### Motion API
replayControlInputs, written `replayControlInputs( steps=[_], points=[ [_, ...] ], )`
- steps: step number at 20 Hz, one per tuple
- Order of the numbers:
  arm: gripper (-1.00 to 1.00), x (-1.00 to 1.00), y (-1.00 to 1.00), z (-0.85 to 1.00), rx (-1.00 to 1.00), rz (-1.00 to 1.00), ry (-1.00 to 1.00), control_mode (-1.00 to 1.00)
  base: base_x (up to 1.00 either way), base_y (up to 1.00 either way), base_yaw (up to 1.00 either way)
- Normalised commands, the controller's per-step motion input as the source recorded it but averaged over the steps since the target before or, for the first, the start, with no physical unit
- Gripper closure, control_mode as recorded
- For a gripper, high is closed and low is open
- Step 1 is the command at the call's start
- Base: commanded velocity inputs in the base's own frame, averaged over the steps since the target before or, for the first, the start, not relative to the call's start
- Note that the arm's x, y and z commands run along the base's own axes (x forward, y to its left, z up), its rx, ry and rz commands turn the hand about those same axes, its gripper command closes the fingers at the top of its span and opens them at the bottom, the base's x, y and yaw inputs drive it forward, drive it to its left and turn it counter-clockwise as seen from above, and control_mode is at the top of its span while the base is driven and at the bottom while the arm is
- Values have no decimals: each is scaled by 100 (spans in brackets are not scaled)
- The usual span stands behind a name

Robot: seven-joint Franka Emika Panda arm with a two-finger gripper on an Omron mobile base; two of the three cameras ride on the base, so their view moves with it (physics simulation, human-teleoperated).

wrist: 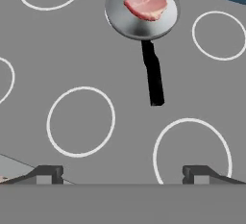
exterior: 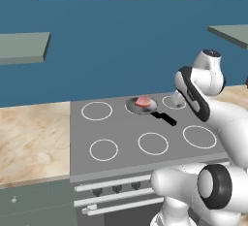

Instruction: Pick up the pan with the steak in it and place it on the dining table. Then place the steak on the plate.

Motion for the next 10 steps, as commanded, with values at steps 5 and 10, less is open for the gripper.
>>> replayControlInputs(
  steps=[5, 10],
  points=[
    [-100, 34, -9, -34, 0, 2, 0, -100, 0, 0, 0],
    [-100, 33, 0, -30, -2, 0, 0, -100, 0, 0, 0]
  ],
)
